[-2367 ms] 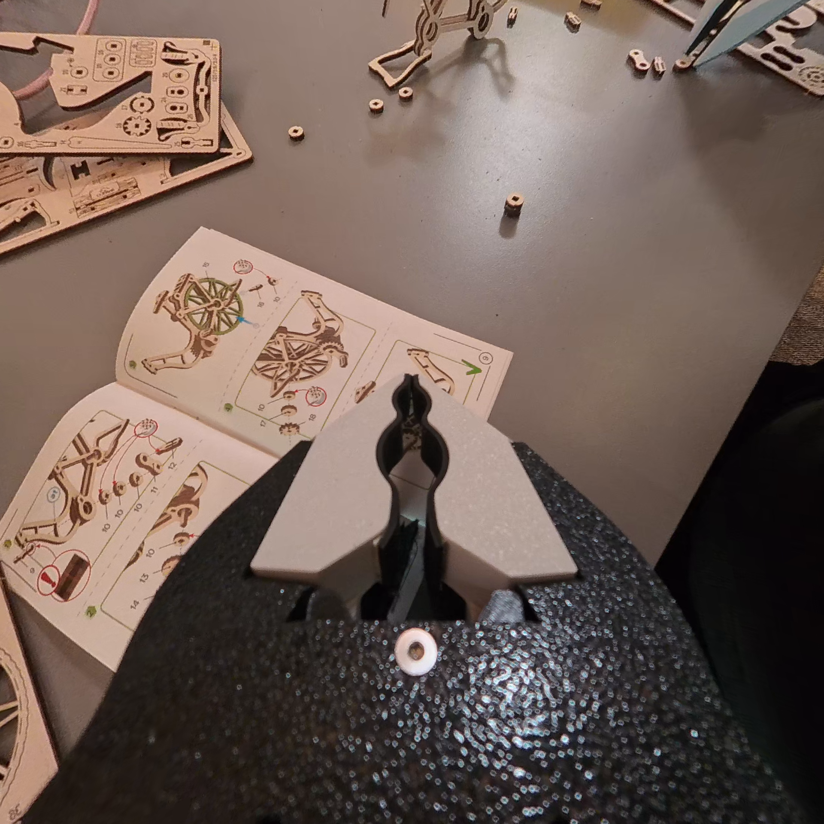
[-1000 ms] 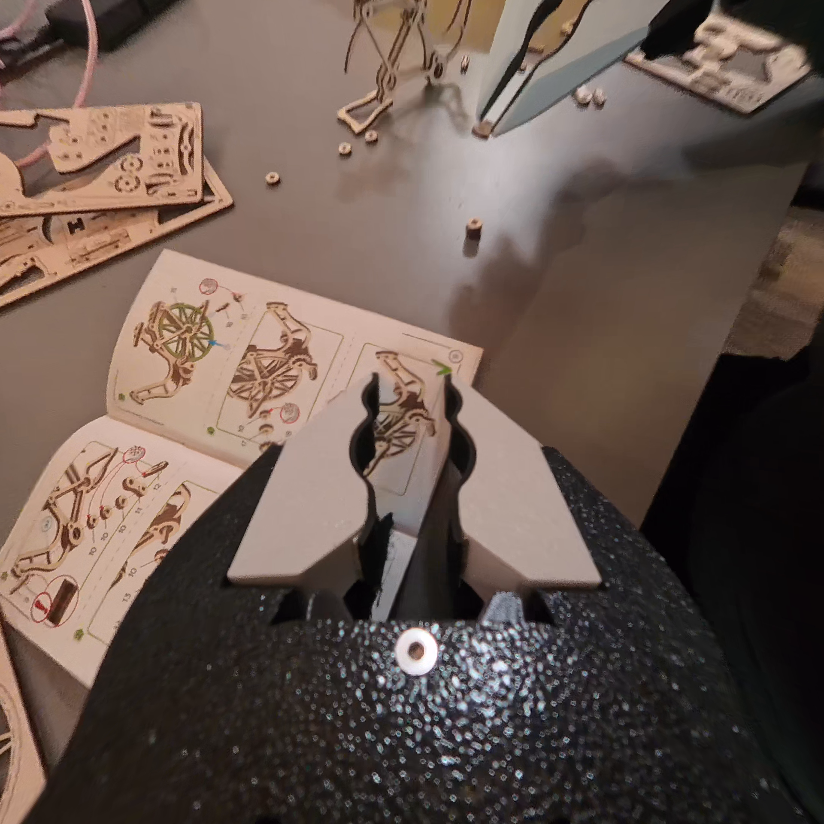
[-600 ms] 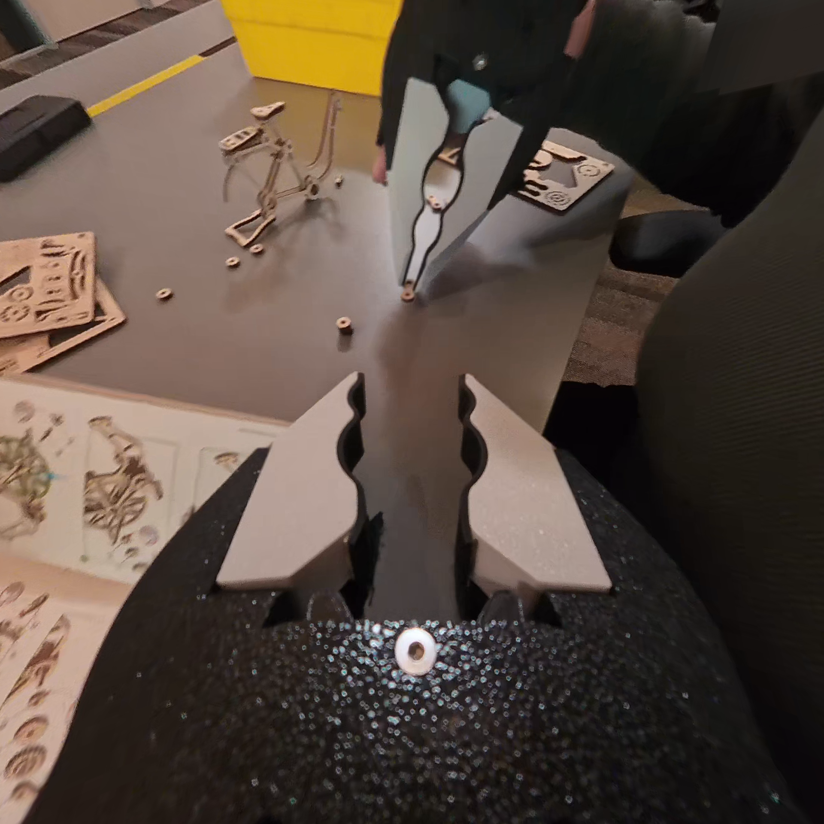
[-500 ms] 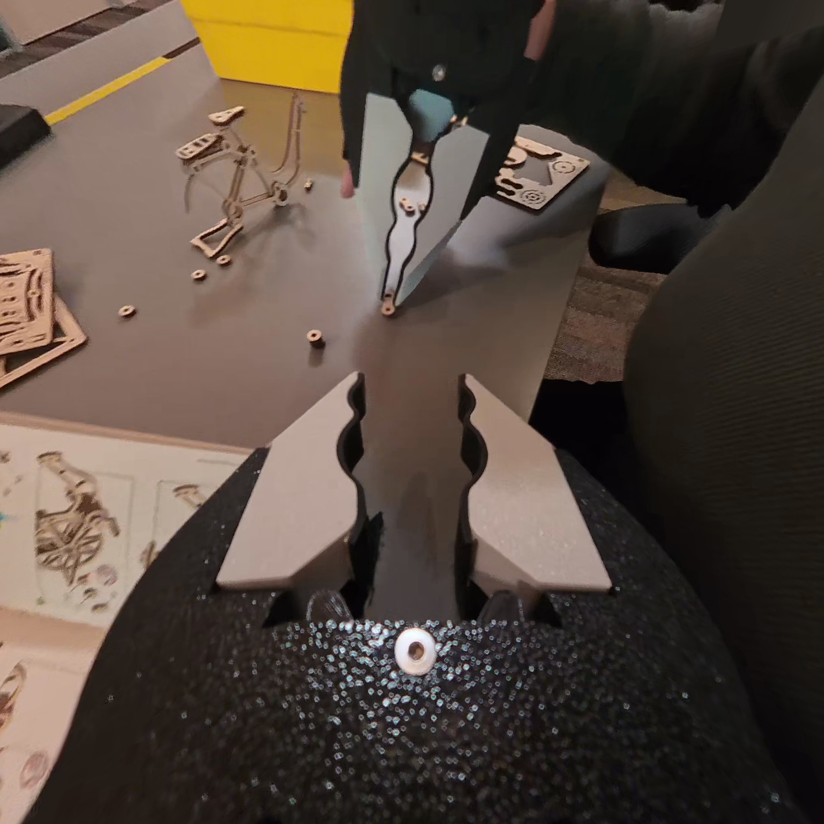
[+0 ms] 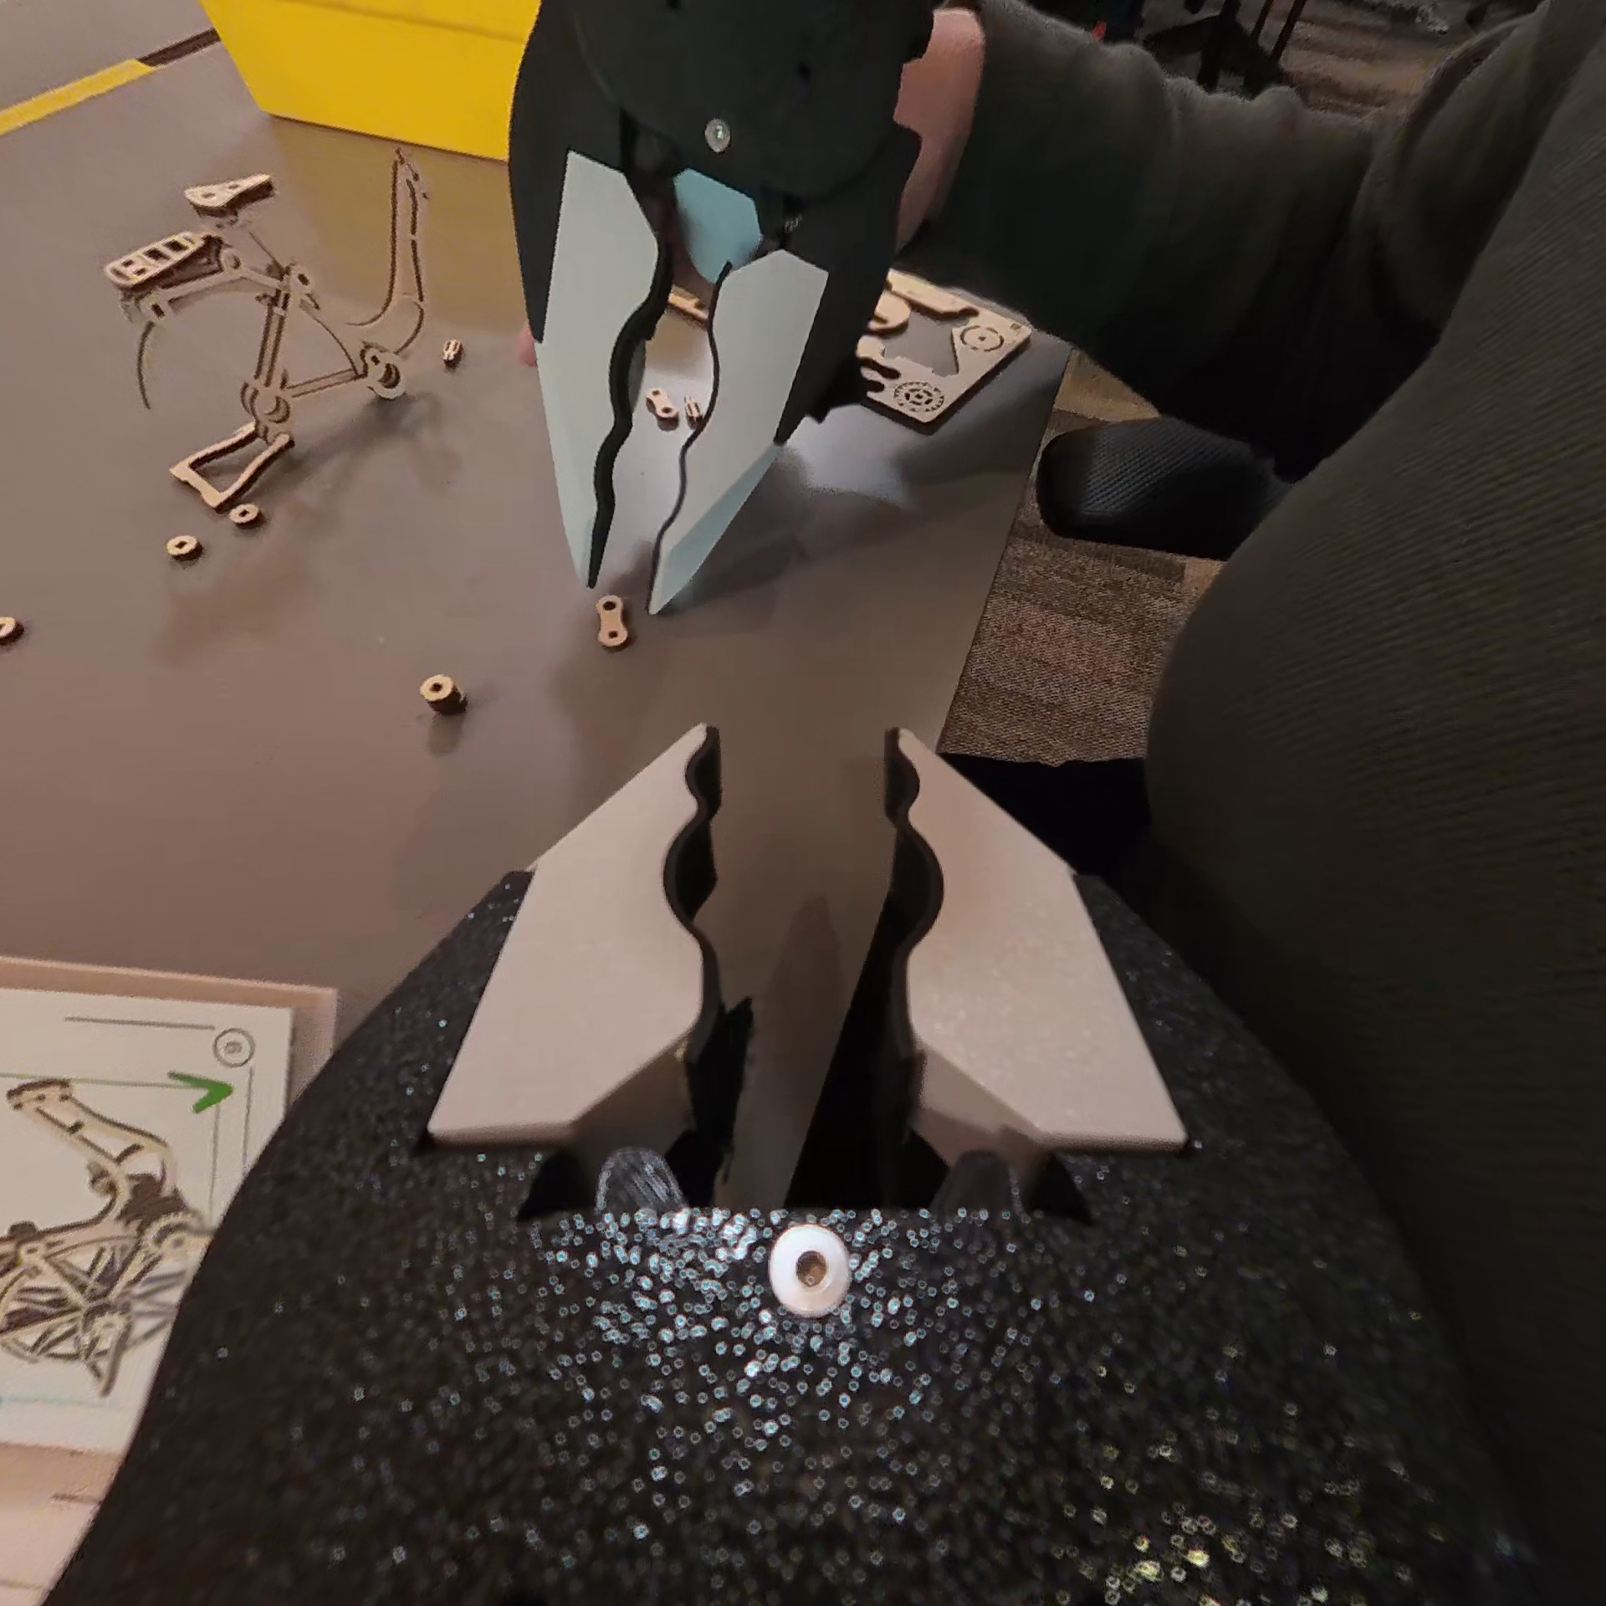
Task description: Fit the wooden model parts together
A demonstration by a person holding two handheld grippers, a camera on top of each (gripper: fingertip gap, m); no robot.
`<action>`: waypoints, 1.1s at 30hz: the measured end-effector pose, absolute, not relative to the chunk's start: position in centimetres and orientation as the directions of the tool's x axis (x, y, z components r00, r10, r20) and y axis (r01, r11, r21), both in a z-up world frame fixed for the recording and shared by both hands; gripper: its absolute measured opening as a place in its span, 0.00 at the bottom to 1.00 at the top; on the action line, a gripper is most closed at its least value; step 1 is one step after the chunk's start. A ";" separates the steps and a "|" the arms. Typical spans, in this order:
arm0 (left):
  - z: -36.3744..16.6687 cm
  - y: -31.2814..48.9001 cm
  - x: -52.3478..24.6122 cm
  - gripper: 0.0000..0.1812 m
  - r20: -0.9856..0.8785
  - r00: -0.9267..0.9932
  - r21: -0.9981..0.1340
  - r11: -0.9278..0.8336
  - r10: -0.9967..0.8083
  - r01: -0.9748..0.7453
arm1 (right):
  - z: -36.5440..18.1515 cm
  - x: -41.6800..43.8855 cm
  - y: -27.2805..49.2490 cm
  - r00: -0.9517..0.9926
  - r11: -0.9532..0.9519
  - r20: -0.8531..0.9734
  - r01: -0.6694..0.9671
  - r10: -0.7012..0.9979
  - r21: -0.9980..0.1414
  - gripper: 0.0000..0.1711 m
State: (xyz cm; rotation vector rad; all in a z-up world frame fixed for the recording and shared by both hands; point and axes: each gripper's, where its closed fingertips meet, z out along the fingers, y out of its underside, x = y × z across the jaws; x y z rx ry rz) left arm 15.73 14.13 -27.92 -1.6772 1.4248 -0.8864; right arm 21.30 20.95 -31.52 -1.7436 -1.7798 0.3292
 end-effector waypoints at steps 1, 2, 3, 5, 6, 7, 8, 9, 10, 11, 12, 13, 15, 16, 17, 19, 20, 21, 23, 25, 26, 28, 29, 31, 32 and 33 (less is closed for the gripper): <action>-27.8 14.0 15.9 0.20 0.036 0.136 -0.879 -0.096 -0.990 -0.467 | -31.5 21.3 21.0 0.071 0.093 0.253 0.808 0.965 -0.582 0.09; -27.7 13.8 16.0 0.20 0.036 0.130 -0.881 -0.092 -0.991 -0.463 | -31.5 21.3 21.0 0.083 0.086 0.254 0.805 0.964 -0.587 0.10; -27.6 13.6 16.2 0.20 0.035 0.126 -0.883 -0.090 -0.991 -0.461 | -31.5 21.3 21.1 0.091 0.080 0.254 0.802 0.963 -0.592 0.09; -27.6 13.4 16.1 0.20 0.029 0.129 -0.881 -0.086 -0.991 -0.465 | -31.5 21.4 21.3 0.101 0.073 0.250 0.797 0.963 -0.599 0.09; -27.7 13.5 16.0 0.20 0.025 0.136 -0.879 -0.087 -0.990 -0.469 | -31.5 21.4 21.4 0.103 0.071 0.250 0.796 0.963 -0.601 0.09; -27.8 13.5 15.9 0.20 0.023 0.144 -0.879 -0.089 -0.989 -0.469 | -31.5 21.4 21.6 0.105 0.070 0.250 0.796 0.963 -0.601 0.09; -27.8 13.7 15.8 0.20 0.023 0.155 -0.879 -0.094 -0.988 -0.467 | -31.5 21.4 21.8 0.106 0.069 0.252 0.796 0.962 -0.601 0.09; -27.9 13.8 15.7 0.20 0.026 0.166 -0.881 -0.101 -0.986 -0.462 | -31.5 21.4 22.0 0.107 0.071 0.256 0.797 0.961 -0.599 0.09; -27.9 14.0 15.6 0.19 0.031 0.178 -0.884 -0.110 -0.984 -0.454 | -31.5 21.4 22.3 0.115 0.070 0.266 0.800 0.957 -0.596 0.09; -27.8 14.2 15.6 0.19 0.037 0.191 -0.888 -0.119 -0.981 -0.444 | -31.5 21.4 22.8 0.128 0.065 0.279 0.804 0.952 -0.591 0.08; -27.7 14.5 15.6 0.19 0.040 0.203 -0.893 -0.126 -0.978 -0.433 | -31.5 21.4 23.3 0.144 0.058 0.292 0.808 0.946 -0.587 0.08; -27.5 14.8 15.6 0.19 0.040 0.213 -0.896 -0.129 -0.976 -0.425 | -31.5 21.5 23.7 0.166 0.044 0.304 0.812 0.938 -0.581 0.08; -27.3 15.2 15.6 0.18 0.032 0.225 -0.902 -0.125 -0.974 -0.414 | -31.3 21.9 24.5 0.229 0.001 0.326 0.817 0.917 -0.576 0.08; -27.3 15.4 15.6 0.18 0.029 0.229 -0.904 -0.123 -0.973 -0.409 | -31.0 22.0 24.4 0.259 -0.020 0.319 0.803 0.912 -0.595 0.09; -27.2 15.5 15.5 0.18 0.027 0.233 -0.906 -0.122 -0.972 -0.405 | -30.5 21.8 24.0 0.284 -0.037 0.295 0.774 0.912 -0.632 0.09; -27.4 15.4 15.4 0.18 0.030 0.234 -0.908 -0.124 -0.972 -0.401 | -29.9 21.2 22.6 0.302 -0.063 0.215 0.699 0.929 -0.712 0.09; -27.4 15.4 15.3 0.18 0.032 0.235 -0.908 -0.126 -0.972 -0.399 | -29.9 21.1 22.1 0.309 -0.080 0.183 0.674 0.933 -0.734 0.10; -27.4 15.4 15.3 0.18 0.035 0.233 -0.910 -0.127 -0.972 -0.395 | -30.2 21.2 21.8 0.315 -0.096 0.161 0.665 0.935 -0.741 0.11; -27.4 15.2 15.3 0.18 0.044 0.223 -0.914 -0.129 -0.974 -0.385 | -30.9 21.2 21.6 0.334 -0.132 0.129 0.656 0.934 -0.744 0.13; -27.5 15.1 15.3 0.18 0.050 0.218 -0.914 -0.133 -0.975 -0.383 | -31.2 20.7 21.5 0.354 -0.166 0.093 0.634 0.930 -0.755 0.13; -27.5 15.1 15.3 0.18 0.050 0.218 -0.914 -0.133 -0.975 -0.384 | -31.3 20.5 21.6 0.364 -0.171 0.095 0.634 0.927 -0.754 0.14; -27.6 15.0 15.4 0.18 0.051 0.216 -0.913 -0.133 -0.975 -0.385 | -31.5 20.4 21.8 0.374 -0.166 0.120 0.646 0.920 -0.745 0.14; -27.6 15.0 15.4 0.18 0.053 0.215 -0.913 -0.134 -0.975 -0.385 | -31.5 20.4 21.9 0.380 -0.168 0.125 0.649 0.916 -0.742 0.14; -27.7 15.0 15.5 0.18 0.056 0.213 -0.913 -0.136 -0.975 -0.384 | -31.5 20.3 22.0 0.377 -0.165 0.128 0.653 0.918 -0.739 0.14; -27.8 15.0 15.5 0.18 0.058 0.212 -0.913 -0.138 -0.976 -0.384 | -31.5 20.3 22.0 0.370 -0.162 0.126 0.655 0.921 -0.738 0.14; -27.8 15.0 15.5 0.18 0.061 0.210 -0.912 -0.140 -0.976 -0.385 | -31.5 20.3 22.0 0.363 -0.161 0.121 0.656 0.924 -0.737 0.14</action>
